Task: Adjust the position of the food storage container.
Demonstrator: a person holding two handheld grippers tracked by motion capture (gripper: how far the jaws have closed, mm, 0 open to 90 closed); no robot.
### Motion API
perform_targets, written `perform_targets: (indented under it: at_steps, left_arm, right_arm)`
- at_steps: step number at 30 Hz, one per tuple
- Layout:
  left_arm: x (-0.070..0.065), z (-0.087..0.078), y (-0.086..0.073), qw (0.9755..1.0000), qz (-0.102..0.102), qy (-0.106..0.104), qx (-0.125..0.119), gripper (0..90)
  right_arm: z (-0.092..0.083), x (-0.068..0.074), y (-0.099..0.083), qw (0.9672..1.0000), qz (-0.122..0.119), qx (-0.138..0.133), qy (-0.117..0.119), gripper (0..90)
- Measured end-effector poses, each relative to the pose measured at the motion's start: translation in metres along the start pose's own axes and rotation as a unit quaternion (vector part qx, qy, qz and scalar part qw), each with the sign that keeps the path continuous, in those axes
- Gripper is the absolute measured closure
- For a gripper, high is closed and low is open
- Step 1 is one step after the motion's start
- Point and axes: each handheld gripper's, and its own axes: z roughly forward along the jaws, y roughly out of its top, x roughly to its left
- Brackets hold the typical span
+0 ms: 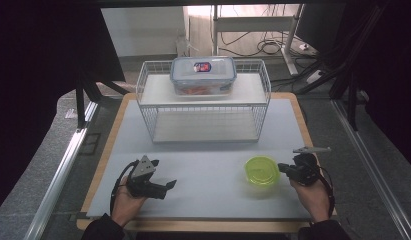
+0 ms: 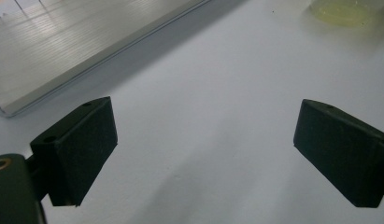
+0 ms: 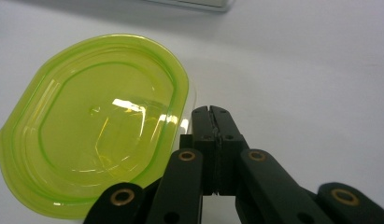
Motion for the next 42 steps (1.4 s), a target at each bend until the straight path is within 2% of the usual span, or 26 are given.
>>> perform_targets:
  at_steps: [5, 7, 9, 12, 13, 22, 27, 33, 42]
  left_arm:
    - [0.0, 0.0, 0.0, 1.0, 0.005, 0.003, 0.003, 6.1]
    - [-0.001, 0.001, 0.0, 0.9999, 0.008, 0.005, 0.005, 6.1]
    - [-0.001, 0.001, 0.0, 0.9999, 0.009, 0.006, 0.005, 6.1]
    - [-0.002, 0.0, 0.0, 0.9999, 0.007, 0.005, 0.005, 6.1]
    - [-0.002, 0.0, 0.0, 0.9999, 0.008, 0.007, 0.007, 6.0]
    - [-0.004, 0.0, -0.001, 0.9995, 0.019, 0.014, 0.02, 5.9]
    - [-0.005, 0.001, -0.001, 0.9994, 0.024, 0.014, 0.023, 5.9]
    - [-0.004, -0.001, -0.003, 0.9997, 0.007, 0.006, 0.021, 5.7]
    - [-0.006, -0.006, -0.009, 0.9996, 0.003, 0.007, 0.027, 5.8]
  right_arm:
    - [-0.001, 0.0, 0.0, 0.9998, -0.017, 0.004, 0.0, 88.6]
    - [-0.001, -0.005, -0.004, 0.9995, -0.025, 0.019, -0.01, 89.9]
    - [0.0, -0.006, -0.006, 0.9994, -0.023, 0.025, -0.008, 90.0]
    - [0.003, -0.004, -0.01, 0.9992, -0.023, 0.033, 0.007, 90.0]
    - [0.005, 0.0, -0.011, 0.9989, -0.028, 0.03, 0.02, 90.0]
    - [0.019, 0.015, -0.011, 0.998, -0.036, 0.036, 0.038, 90.0]
    - [0.029, 0.024, -0.01, 0.9966, -0.032, 0.039, 0.065, 90.0]
    - [0.038, 0.033, -0.007, 0.9948, -0.03, 0.04, 0.088, 90.0]
    - [0.056, 0.056, 0.0, 0.9916, -0.041, 0.04, 0.116, 90.0]
